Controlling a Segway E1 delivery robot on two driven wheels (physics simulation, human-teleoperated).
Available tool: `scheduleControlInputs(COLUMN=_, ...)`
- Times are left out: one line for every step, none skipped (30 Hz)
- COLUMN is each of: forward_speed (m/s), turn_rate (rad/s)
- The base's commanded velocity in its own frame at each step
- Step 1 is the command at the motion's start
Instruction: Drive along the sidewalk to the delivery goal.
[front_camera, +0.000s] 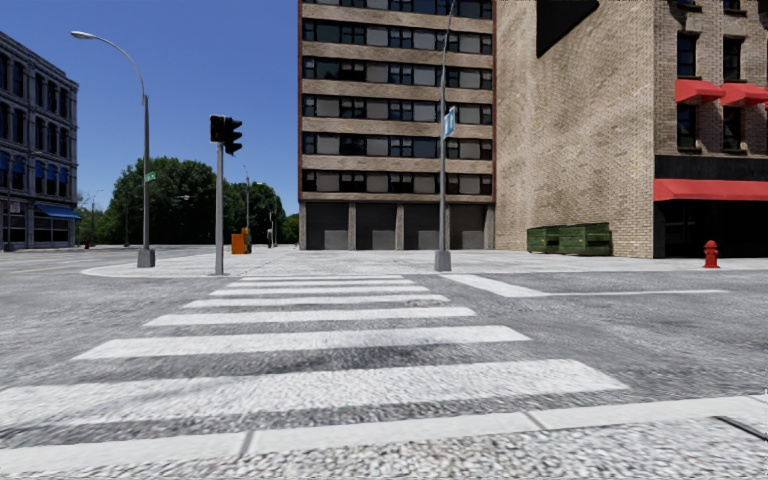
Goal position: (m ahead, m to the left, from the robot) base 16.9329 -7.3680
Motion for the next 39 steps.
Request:
scheduleControlInputs(forward_speed=1.55, turn_rate=0.57)
scheduleControlInputs(forward_speed=1.55, turn_rate=0.55)
scheduleControlInputs(forward_speed=1.55, turn_rate=0.48)
scheduleControlInputs(forward_speed=1.55, turn_rate=0.3)
scheduleControlInputs(forward_speed=1.55, turn_rate=0.13)
scheduleControlInputs(forward_speed=1.55, turn_rate=0.13)
scheduleControlInputs(forward_speed=1.55, turn_rate=0.04)
scheduleControlInputs(forward_speed=1.55, turn_rate=0.0)
scheduleControlInputs(forward_speed=1.55, turn_rate=0.0)
scheduleControlInputs(forward_speed=1.55, turn_rate=0.0)
scheduleControlInputs(forward_speed=1.55, turn_rate=0.0)
scheduleControlInputs(forward_speed=1.55, turn_rate=0.0)
scheduleControlInputs(forward_speed=1.55, turn_rate=0.0)
scheduleControlInputs(forward_speed=1.55, turn_rate=0.0)
scheduleControlInputs(forward_speed=1.55, turn_rate=0.0)
scheduleControlInputs(forward_speed=1.55, turn_rate=0.0)
scheduleControlInputs(forward_speed=1.55, turn_rate=0.0)
scheduleControlInputs(forward_speed=1.55, turn_rate=0.0)
scheduleControlInputs(forward_speed=1.55, turn_rate=0.0)
scheduleControlInputs(forward_speed=1.55, turn_rate=0.0)
scheduleControlInputs(forward_speed=1.55, turn_rate=0.0)
scheduleControlInputs(forward_speed=1.55, turn_rate=0.0)
scheduleControlInputs(forward_speed=1.55, turn_rate=0.0)
scheduleControlInputs(forward_speed=1.55, turn_rate=0.0)
scheduleControlInputs(forward_speed=1.55, turn_rate=0.0)
scheduleControlInputs(forward_speed=1.55, turn_rate=0.0)
scheduleControlInputs(forward_speed=1.55, turn_rate=0.0)
scheduleControlInputs(forward_speed=1.55, turn_rate=0.0)
scheduleControlInputs(forward_speed=1.55, turn_rate=0.0)
scheduleControlInputs(forward_speed=1.55, turn_rate=0.0)
scheduleControlInputs(forward_speed=1.55, turn_rate=0.0)
scheduleControlInputs(forward_speed=1.55, turn_rate=0.0)
scheduleControlInputs(forward_speed=1.55, turn_rate=0.0)
scheduleControlInputs(forward_speed=1.55, turn_rate=0.0)
scheduleControlInputs(forward_speed=1.55, turn_rate=0.0)
scheduleControlInputs(forward_speed=1.55, turn_rate=0.0)
scheduleControlInputs(forward_speed=1.55, turn_rate=0.0)
scheduleControlInputs(forward_speed=1.55, turn_rate=0.0)
scheduleControlInputs(forward_speed=1.55, turn_rate=0.0)
